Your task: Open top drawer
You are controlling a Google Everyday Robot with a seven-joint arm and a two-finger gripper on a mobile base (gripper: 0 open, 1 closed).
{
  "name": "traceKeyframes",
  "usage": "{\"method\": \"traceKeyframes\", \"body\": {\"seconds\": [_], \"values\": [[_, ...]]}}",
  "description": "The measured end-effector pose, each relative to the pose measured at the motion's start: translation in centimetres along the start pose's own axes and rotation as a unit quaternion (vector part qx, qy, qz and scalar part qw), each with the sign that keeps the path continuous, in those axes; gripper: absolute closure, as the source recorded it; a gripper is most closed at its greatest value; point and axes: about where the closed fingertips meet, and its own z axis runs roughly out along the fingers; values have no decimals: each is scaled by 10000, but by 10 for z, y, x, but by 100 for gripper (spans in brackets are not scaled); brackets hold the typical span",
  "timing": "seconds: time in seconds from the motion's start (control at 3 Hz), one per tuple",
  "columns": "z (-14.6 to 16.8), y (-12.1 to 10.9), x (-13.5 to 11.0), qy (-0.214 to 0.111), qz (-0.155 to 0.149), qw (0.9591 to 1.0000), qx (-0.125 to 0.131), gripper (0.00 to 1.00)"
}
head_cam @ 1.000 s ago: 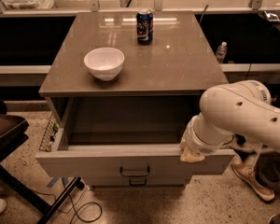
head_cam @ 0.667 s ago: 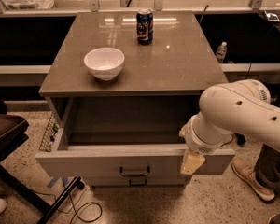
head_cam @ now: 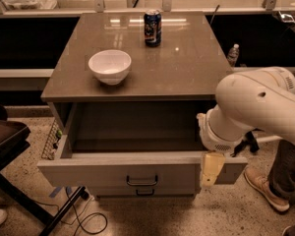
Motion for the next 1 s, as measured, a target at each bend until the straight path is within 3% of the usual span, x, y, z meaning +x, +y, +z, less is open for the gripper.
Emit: {"method": "traceKeyframes", "body": {"seconds": [0.33,1.0], "values": [[-5,-10,3,88,-4,9999,124,14],[12,-53,17,-7,-72,9985,550,61]]}}
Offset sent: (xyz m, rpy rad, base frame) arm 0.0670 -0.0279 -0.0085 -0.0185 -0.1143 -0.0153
